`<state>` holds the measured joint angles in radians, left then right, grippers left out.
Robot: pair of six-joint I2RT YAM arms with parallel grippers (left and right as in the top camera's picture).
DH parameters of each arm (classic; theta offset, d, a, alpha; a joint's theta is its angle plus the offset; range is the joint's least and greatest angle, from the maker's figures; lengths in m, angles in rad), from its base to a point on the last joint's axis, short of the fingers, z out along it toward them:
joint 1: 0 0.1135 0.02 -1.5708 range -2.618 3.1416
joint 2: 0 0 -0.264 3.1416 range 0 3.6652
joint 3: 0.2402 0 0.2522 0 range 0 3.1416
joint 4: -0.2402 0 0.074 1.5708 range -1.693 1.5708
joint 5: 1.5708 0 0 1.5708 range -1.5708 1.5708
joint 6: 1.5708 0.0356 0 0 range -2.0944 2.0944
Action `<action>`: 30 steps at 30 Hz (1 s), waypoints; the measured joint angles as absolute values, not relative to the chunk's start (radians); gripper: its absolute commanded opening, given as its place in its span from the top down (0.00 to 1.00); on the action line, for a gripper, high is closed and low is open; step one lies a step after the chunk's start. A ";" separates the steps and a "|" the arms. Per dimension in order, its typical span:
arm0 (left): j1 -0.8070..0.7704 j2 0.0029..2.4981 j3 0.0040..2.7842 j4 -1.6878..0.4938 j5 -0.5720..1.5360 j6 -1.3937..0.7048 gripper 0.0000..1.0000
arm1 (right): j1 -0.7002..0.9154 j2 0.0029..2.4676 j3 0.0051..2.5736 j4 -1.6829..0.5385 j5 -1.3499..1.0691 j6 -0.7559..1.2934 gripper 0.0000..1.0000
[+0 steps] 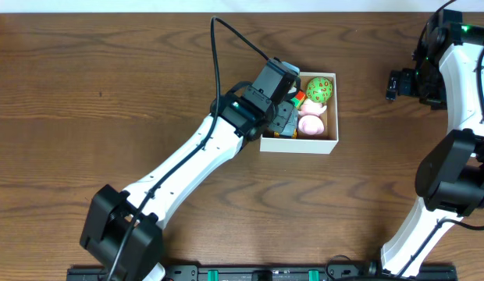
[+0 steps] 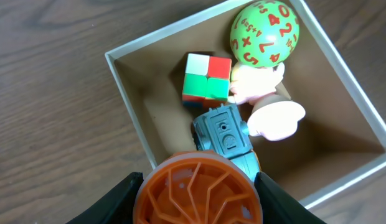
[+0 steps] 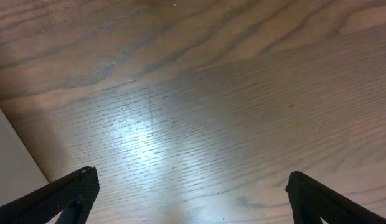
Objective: Pack container
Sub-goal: 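Carry the orange lid right and lower it into the box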
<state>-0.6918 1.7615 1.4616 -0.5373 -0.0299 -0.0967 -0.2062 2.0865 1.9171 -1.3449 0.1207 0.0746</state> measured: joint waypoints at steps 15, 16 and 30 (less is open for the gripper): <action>-0.692 1.922 1.462 -0.430 0.076 -0.120 0.49 | -0.206 2.086 1.917 -1.345 0.121 0.075 0.01; -0.692 1.925 1.462 -0.430 0.078 -0.124 0.49 | -0.206 2.086 1.917 -1.345 0.121 0.075 0.01; -0.692 1.932 1.462 -0.403 0.083 -0.127 0.23 | -0.206 2.086 1.917 -1.345 0.121 0.075 0.01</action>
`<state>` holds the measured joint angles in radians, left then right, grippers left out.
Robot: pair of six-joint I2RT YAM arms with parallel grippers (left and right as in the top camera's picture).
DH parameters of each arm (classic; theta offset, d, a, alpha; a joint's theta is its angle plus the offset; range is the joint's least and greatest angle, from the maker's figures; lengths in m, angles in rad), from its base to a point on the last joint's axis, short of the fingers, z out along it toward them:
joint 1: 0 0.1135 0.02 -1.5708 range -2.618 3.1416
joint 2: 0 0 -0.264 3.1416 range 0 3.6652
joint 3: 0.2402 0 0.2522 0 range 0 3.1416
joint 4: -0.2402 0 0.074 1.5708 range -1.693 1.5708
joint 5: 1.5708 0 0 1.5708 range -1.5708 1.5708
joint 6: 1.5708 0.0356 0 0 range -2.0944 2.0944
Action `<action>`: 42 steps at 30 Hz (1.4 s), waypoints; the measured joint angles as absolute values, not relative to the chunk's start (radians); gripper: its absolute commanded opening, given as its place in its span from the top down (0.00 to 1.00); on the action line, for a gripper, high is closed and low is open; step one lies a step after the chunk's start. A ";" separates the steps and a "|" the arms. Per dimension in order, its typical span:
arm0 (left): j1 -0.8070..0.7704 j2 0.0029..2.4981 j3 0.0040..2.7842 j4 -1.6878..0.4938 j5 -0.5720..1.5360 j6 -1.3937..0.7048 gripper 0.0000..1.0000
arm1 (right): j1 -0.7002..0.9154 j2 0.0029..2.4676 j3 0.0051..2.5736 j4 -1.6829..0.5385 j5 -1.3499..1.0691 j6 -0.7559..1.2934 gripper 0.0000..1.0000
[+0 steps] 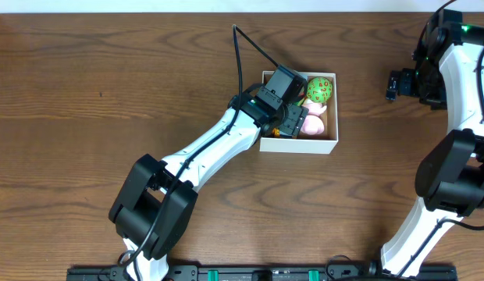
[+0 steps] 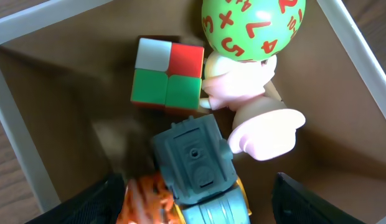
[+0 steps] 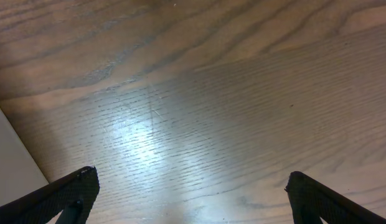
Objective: Pack container
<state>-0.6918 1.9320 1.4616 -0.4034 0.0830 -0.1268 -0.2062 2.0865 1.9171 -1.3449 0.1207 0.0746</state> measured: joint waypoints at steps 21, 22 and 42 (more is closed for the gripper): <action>-0.691 1.527 1.469 -0.611 -0.234 -0.132 0.02 | -0.206 2.086 1.917 -1.345 0.121 0.075 0.01; -0.690 1.485 1.471 -0.651 -0.253 -0.134 0.02 | -0.206 2.086 1.917 -1.345 0.121 0.075 0.01; -0.662 0.597 1.063 -1.028 -0.391 -0.398 0.02 | -0.206 2.086 1.917 -1.345 0.121 0.075 0.01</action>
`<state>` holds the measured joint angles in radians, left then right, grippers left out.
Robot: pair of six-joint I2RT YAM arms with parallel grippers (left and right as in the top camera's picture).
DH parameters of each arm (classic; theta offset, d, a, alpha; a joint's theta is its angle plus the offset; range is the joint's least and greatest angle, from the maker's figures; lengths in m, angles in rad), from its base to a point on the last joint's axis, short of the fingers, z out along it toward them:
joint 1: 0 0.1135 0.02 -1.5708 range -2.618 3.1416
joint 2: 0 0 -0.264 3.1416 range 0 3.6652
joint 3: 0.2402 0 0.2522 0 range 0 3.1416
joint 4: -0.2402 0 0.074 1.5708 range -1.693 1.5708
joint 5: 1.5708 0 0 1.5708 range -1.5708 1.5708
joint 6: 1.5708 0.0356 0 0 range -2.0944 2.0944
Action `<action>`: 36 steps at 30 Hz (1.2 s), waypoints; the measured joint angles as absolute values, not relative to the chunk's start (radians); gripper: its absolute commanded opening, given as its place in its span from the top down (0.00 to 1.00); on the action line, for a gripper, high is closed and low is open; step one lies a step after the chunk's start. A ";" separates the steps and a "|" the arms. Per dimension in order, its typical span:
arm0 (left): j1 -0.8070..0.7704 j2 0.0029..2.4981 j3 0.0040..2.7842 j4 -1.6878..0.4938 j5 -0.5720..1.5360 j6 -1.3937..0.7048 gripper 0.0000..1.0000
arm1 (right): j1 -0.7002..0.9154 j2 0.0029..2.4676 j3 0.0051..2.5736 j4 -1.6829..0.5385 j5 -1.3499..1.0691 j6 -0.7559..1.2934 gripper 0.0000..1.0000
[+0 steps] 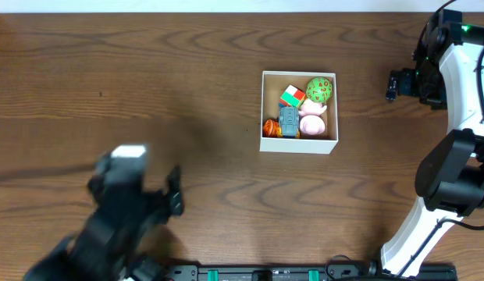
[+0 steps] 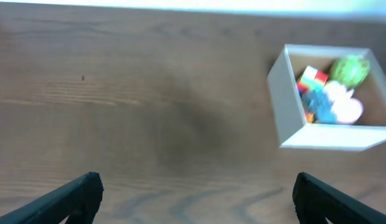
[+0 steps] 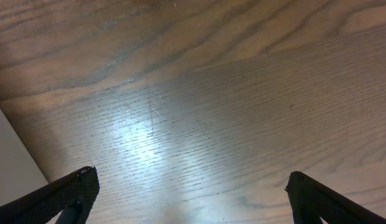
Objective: Pack container
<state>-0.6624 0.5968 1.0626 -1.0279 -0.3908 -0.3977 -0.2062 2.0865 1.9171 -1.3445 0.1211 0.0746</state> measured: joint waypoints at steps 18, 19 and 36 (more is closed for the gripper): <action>-0.662 0.373 0.891 -1.097 -0.366 -0.590 0.02 | -0.206 2.086 1.917 -1.345 0.121 0.074 0.01; -0.662 0.373 0.891 -1.096 -0.364 -0.591 0.02 | -0.206 2.086 1.917 -1.345 0.121 0.074 0.01; -0.648 0.374 0.486 -0.514 -0.239 -0.284 0.02 | -0.206 2.086 1.917 -1.345 0.121 0.075 0.01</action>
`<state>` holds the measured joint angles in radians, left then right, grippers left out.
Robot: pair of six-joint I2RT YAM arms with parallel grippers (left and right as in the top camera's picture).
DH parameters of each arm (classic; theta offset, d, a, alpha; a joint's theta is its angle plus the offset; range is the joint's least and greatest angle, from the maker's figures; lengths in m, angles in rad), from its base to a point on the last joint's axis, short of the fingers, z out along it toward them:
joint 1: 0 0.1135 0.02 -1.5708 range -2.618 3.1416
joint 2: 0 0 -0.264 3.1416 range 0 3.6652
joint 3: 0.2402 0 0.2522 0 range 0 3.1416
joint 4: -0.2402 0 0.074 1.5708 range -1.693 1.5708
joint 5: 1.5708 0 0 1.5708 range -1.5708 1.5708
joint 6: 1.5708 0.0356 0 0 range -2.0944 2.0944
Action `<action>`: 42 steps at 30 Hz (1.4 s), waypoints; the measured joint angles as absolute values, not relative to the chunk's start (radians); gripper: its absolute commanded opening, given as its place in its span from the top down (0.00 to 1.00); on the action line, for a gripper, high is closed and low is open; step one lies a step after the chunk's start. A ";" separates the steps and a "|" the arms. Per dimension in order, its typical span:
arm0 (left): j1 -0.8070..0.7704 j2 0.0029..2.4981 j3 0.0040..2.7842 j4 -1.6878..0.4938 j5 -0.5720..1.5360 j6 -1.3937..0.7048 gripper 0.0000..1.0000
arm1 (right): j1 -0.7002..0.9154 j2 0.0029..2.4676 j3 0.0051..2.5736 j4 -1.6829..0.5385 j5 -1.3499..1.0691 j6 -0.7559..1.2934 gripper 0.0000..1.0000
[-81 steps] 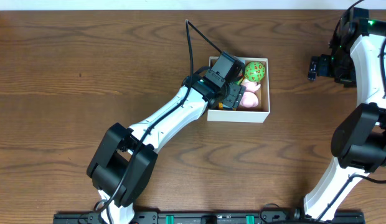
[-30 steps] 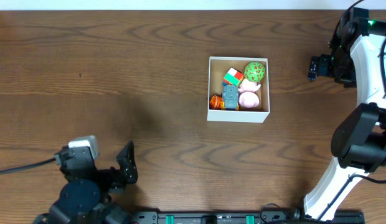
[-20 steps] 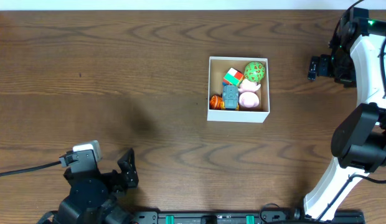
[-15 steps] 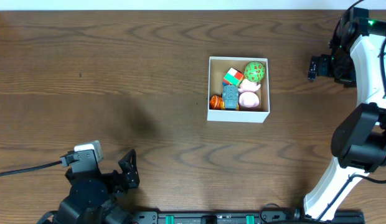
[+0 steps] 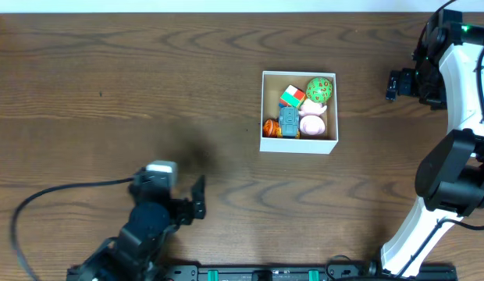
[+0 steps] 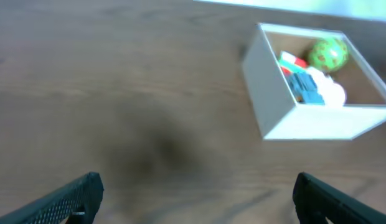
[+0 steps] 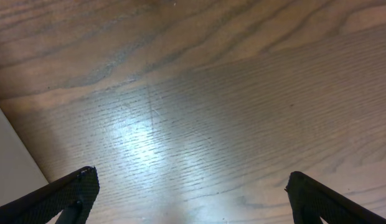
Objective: Pack container
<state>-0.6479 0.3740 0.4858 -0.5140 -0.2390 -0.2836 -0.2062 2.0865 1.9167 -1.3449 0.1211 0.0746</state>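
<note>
The white box point(image 5: 263, 144) sits at the table's middle right, also seen as the white box point(image 6: 280, 121) in the left wrist view. Inside lie a green number ball point(image 5: 320, 89), a red-green-white cube point(image 5: 291, 97), a grey-blue robot toy point(image 5: 289, 121), a pink plush point(image 5: 311, 123) and an orange wheel point(image 5: 268, 126). My left gripper point(image 5: 199, 199) is pulled back near the front left, open and empty, far from the box. My right gripper point(image 5: 392, 84) hangs open over bare wood at the far right.
The wooden table point(image 5: 109, 94) spreads around the box. A black cable point(image 5: 62, 191) trails from the left arm at the front left. A pale surface edge point(image 7: 12, 155) shows at the left of the right wrist view.
The left arm has shifted slightly right near the front left edge, its camera now closer to the table and box. The box contents and right arm are unchanged.
My left gripper held the orange wheel over the box beside the robot toy. Then it stood open low inside the box with the wheel lying by the robot. After that the arm was back at the front left, where it stays.
</note>
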 measured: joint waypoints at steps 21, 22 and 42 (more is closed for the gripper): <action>-0.126 0.075 0.186 -0.300 0.075 0.005 0.02 | -0.206 2.086 1.917 -1.345 0.121 0.075 0.01; -0.115 0.071 0.185 -0.278 0.085 0.021 0.02 | -0.206 2.086 1.917 -1.345 0.121 0.074 0.01; -0.049 0.010 0.007 0.123 0.184 0.166 0.02 | -0.206 2.086 1.917 -1.345 0.121 0.075 0.01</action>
<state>-0.0490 0.0101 0.0067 0.1234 0.1844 0.1658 -0.2062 2.0865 1.9167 -1.3449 0.1207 0.0746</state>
